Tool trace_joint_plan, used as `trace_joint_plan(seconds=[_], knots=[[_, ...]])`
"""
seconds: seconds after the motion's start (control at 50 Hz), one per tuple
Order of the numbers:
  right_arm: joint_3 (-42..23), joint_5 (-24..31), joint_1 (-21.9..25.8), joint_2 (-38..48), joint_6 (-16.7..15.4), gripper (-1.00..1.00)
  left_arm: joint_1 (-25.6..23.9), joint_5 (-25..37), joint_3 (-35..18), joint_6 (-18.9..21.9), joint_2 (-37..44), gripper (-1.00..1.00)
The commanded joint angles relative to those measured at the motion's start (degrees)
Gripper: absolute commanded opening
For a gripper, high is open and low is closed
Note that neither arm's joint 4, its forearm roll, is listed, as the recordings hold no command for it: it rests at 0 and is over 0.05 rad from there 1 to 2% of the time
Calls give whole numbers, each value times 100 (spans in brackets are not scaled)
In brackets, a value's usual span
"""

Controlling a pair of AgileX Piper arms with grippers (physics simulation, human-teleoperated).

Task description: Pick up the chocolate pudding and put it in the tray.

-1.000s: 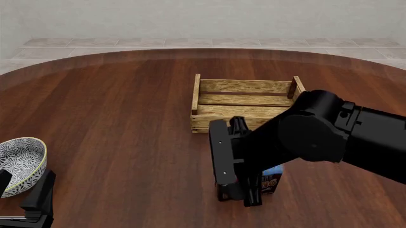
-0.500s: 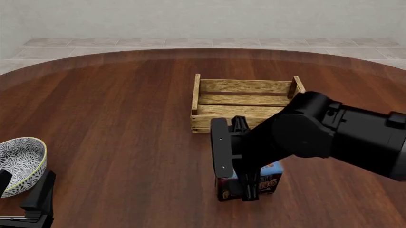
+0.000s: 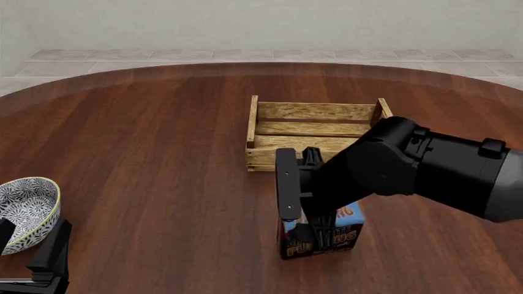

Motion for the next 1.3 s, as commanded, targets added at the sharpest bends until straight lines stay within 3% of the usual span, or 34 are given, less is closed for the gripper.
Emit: trace_joint_plan(seconds=[0.02, 1.08, 1.3], knots=[[-18, -64, -58, 71, 18, 100, 0, 0, 0, 0, 0, 100], [448, -568, -23, 290, 300, 100, 0, 0, 0, 0, 0, 100], [344, -433, -286, 363, 114, 100, 1, 0, 0, 0, 0, 100]])
